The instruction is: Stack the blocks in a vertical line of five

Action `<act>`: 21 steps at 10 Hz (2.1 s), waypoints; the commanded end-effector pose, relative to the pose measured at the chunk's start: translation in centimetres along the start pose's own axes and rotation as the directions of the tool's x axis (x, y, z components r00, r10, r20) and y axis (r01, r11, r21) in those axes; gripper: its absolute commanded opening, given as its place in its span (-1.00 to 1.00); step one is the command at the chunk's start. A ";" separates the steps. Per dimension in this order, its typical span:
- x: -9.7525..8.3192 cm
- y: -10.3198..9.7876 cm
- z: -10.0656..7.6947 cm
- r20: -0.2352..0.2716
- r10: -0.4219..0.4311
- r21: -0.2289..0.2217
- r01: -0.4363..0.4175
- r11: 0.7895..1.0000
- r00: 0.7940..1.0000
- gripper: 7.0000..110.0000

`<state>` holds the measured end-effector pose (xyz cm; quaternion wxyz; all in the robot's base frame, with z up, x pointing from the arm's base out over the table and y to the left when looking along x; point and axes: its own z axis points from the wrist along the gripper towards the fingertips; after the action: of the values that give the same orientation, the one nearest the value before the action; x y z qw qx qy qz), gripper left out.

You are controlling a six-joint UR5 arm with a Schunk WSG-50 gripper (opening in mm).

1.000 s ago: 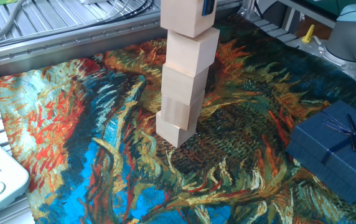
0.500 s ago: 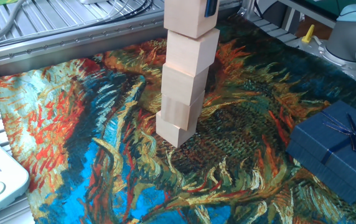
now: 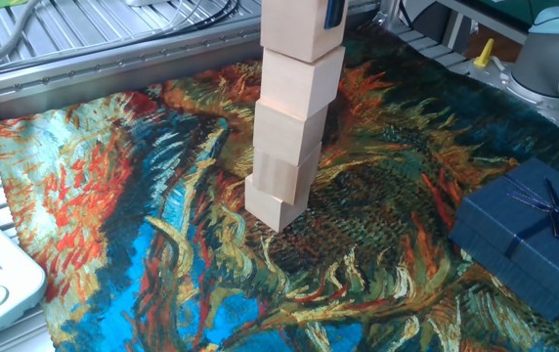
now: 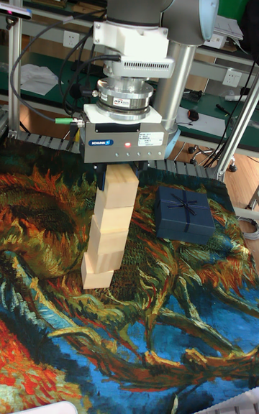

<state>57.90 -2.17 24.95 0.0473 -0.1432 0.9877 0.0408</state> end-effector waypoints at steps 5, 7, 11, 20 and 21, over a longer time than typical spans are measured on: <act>0.1 0.6 0.2 -0.003 0.019 -0.024 -0.019 1.000 1.000 -0.71; 0.1 0.7 0.4 -0.005 0.019 -0.028 -0.020 0.999 1.000 -0.71; 0.4 0.3 0.2 -0.014 0.025 -0.019 -0.025 1.000 1.000 -0.71; 0.4 1.0 0.2 -0.014 0.008 -0.050 -0.009 0.999 1.000 0.15; 0.2 1.1 0.3 -0.006 -0.003 -0.059 0.003 0.998 1.000 0.15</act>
<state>57.30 -1.71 24.59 0.0348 -0.1387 0.9881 0.0559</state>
